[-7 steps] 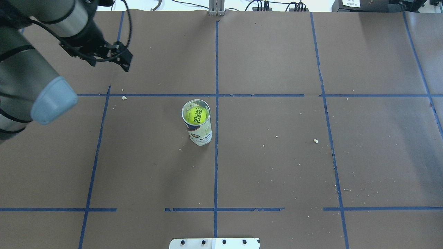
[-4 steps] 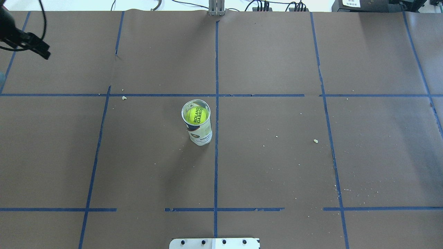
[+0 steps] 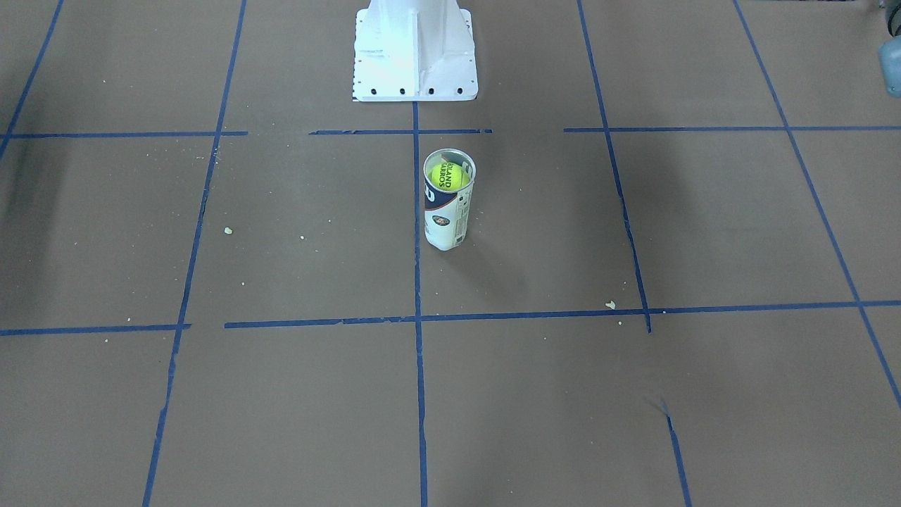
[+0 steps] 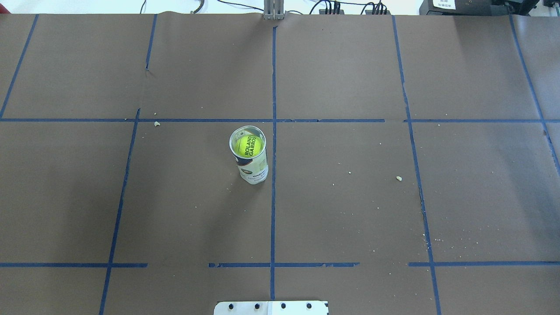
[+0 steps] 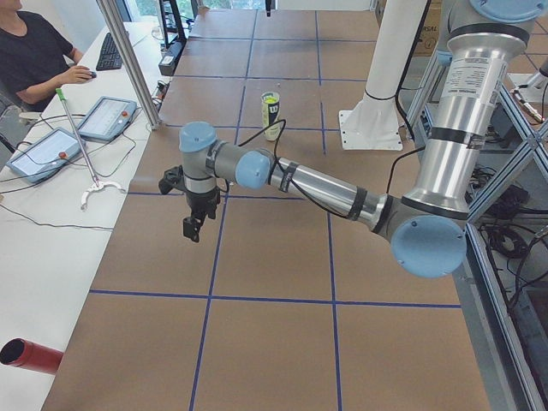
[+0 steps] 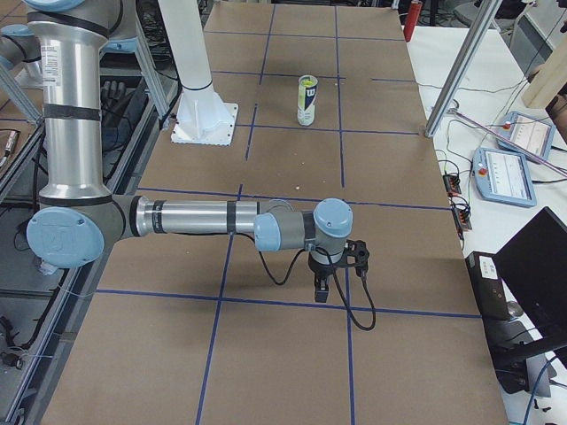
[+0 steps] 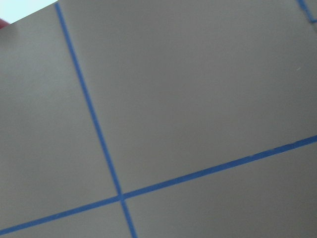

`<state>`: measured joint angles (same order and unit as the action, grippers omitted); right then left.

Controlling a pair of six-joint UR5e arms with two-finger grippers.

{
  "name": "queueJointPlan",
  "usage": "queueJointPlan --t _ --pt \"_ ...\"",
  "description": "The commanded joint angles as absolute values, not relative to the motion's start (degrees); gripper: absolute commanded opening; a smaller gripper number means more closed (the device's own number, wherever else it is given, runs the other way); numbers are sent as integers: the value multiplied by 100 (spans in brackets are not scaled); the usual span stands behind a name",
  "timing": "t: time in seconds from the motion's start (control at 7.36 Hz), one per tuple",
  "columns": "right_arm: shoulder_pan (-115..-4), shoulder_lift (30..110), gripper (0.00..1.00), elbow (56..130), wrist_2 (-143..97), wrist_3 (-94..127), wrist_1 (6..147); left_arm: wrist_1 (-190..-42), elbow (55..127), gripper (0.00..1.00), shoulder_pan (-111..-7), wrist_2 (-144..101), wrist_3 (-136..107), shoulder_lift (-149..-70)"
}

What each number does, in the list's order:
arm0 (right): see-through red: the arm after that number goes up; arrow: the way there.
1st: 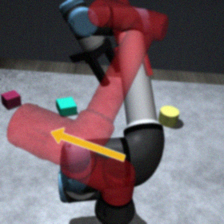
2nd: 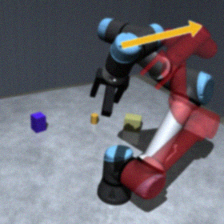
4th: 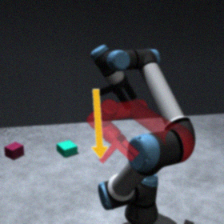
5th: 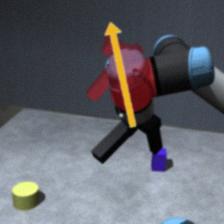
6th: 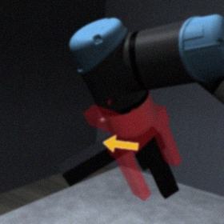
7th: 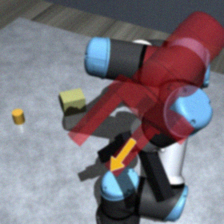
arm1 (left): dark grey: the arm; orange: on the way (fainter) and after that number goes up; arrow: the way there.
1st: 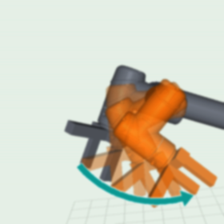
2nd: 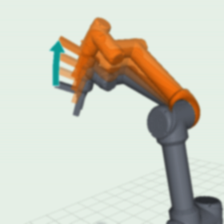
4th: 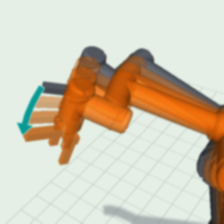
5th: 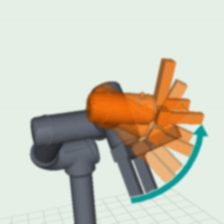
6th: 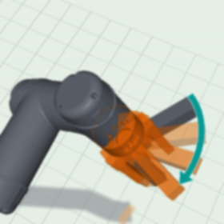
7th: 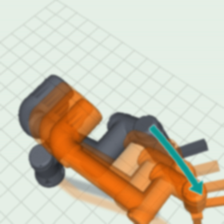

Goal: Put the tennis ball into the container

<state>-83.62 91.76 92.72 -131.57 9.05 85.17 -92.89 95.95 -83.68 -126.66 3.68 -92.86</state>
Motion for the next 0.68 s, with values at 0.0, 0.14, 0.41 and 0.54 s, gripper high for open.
queueJointPlan --t 0.0,0.14,0.41,0.54 --pt "-8367 9176 100 9272 -13157 905 8517 -9597 8994 100 -8945 -13183 971 -8834" --pt "-8367 9176 100 9272 -13157 905 8517 -9511 8930 100 -9165 -13175 958 -8859" --pt "-8367 9176 100 9272 -13157 905 8517 -9492 8930 100 -9185 -13175 949 -8824" --pt "-8367 9176 100 9272 -13157 905 8517 -9440 8947 100 -9193 -13184 941 -8824"
